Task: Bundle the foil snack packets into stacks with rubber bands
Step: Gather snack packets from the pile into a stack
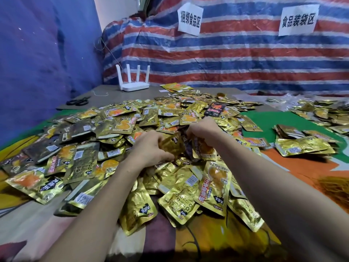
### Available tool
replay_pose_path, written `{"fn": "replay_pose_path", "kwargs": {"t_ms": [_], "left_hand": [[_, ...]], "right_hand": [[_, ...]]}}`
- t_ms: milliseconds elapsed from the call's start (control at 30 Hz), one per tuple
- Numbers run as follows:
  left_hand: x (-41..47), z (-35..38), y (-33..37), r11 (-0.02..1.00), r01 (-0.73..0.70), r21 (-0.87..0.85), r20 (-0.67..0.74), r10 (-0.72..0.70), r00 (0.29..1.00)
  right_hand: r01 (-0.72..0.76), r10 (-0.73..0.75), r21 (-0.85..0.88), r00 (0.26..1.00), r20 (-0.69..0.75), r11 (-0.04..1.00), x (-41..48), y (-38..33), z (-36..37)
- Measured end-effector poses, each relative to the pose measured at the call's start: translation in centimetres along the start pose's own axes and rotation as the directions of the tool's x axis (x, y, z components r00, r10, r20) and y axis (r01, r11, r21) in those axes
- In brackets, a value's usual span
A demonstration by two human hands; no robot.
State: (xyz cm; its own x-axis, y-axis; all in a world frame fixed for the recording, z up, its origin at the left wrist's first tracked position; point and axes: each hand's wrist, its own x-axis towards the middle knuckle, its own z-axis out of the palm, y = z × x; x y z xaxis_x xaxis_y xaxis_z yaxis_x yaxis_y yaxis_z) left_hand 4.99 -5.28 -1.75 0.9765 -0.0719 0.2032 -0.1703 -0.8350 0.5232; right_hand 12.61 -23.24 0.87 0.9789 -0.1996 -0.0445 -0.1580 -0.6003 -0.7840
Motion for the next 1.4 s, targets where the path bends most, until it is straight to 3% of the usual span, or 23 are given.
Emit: {"fn": "replay_pose_path", "kwargs": {"t_ms": [200, 333, 400, 567, 733, 833, 1033, 1233, 1400], "left_hand": [[0.0, -0.3, -0.6, 0.965, -0.017, -0.261, -0.214, -0.041, 0.976], [0.0, -0.5, -0.5, 0.961, -0.082, -0.263, -0.353, -0.017, 0.936], [0.3, -0.6, -0.7, 0.976, -0.06, -0.211, -0.293, -0.005, 0.956], [1.5, 1.0, 0.2, 0.995, -0.026, 0.1, 0.024, 0.024, 0.999], [3.8, 1.0, 1.4, 0.916, -0.06, 0.397, -0.043, 0.084, 0.996], [4.7, 0.5, 1.5, 0.897, -0.083, 0.434, -0.094, 0.137, 0.986], [5.6, -0.4, 1.2, 0.972, 0.191, 0.14, -0.019, -0.19, 0.982], [7.4, 0.4, 3.3, 0.9, 0.375, 0.221, 0.026, -0.39, 0.921], [9.5, -0.1, 4.7, 0.907, 0.361, 0.215, 0.187, -0.401, 0.897]], "right_hand": [[-0.078, 0.069, 0.22, 0.996, 0.05, 0.972, -0.7, 0.5, -1.4], [-0.122, 0.103, 0.357, 0.992, 0.073, 0.926, -1.0, 0.2, -3.2], [-0.125, 0.113, 0.376, 0.992, 0.053, 0.918, -1.1, 0.1, -4.1], [-0.097, 0.088, 0.429, 0.995, 0.041, 0.898, -1.3, 0.0, -5.4], [-0.041, 0.028, 0.492, 0.999, 0.034, 0.87, -2.0, 0.4, -5.5], [0.002, -0.027, 0.545, 0.999, 0.039, 0.838, -2.6, 0.7, -5.2], [0.089, -0.1, 0.663, 0.995, -0.021, 0.744, -2.8, 1.2, -4.6], [0.113, -0.074, 0.739, 0.994, -0.085, 0.665, -2.6, 2.5, -3.5], [0.091, 0.031, 0.8, 0.99, -0.136, 0.593, -1.8, 4.0, -2.0]]}}
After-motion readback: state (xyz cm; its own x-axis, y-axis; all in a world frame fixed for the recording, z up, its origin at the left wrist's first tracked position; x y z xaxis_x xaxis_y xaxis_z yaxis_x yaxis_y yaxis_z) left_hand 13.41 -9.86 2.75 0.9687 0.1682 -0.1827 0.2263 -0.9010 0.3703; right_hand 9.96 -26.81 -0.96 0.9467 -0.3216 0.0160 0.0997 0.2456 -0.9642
